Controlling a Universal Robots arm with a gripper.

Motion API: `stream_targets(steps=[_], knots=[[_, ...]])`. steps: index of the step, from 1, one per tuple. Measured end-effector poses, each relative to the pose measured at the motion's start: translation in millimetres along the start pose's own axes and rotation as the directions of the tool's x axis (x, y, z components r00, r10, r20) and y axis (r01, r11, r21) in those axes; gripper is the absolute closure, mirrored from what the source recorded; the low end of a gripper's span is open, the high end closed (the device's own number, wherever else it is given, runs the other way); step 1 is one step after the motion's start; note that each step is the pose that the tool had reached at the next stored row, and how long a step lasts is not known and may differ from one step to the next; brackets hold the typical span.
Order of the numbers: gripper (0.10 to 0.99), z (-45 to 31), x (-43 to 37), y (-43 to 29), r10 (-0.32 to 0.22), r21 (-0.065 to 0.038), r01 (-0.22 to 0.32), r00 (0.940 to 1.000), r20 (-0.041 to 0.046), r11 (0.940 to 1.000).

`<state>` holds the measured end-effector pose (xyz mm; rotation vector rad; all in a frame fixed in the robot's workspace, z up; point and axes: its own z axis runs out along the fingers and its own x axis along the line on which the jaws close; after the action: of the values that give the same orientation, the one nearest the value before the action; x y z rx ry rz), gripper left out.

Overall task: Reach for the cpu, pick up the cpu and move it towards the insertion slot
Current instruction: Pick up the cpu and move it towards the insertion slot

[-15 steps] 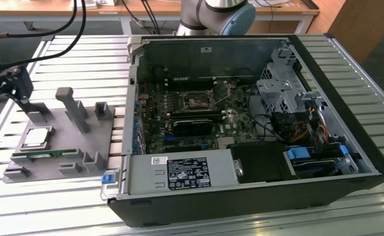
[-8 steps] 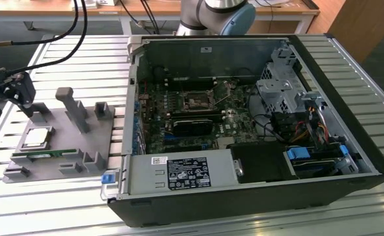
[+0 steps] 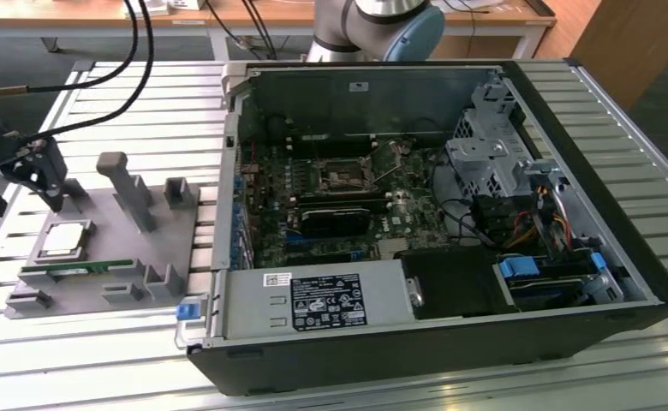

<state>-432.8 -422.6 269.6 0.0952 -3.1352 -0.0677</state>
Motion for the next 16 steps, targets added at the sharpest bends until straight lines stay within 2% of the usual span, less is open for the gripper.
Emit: stream_targets(steps=[1, 2, 3, 4, 16], knots=[[0.427, 1.9, 0.1, -0.1, 0.0, 0.0, 0.0, 1.0, 0.0001, 1.0], [0.373, 3.7, 0.2, -0.1, 0.0, 0.0, 0.0, 1.0, 0.0001, 1.0], [0.373, 5.5, 0.2, -0.2, 0.0, 0.0, 0.0, 1.0, 0.0001, 1.0], [0.306, 7.3, 0.2, -0.3, 0.0, 0.0, 0.0, 1.0, 0.0001, 1.0], [0.306, 29.1, 1.3, -2.3, 0.004, 0.0, -0.004, 1.0, 0.0003, 1.0]])
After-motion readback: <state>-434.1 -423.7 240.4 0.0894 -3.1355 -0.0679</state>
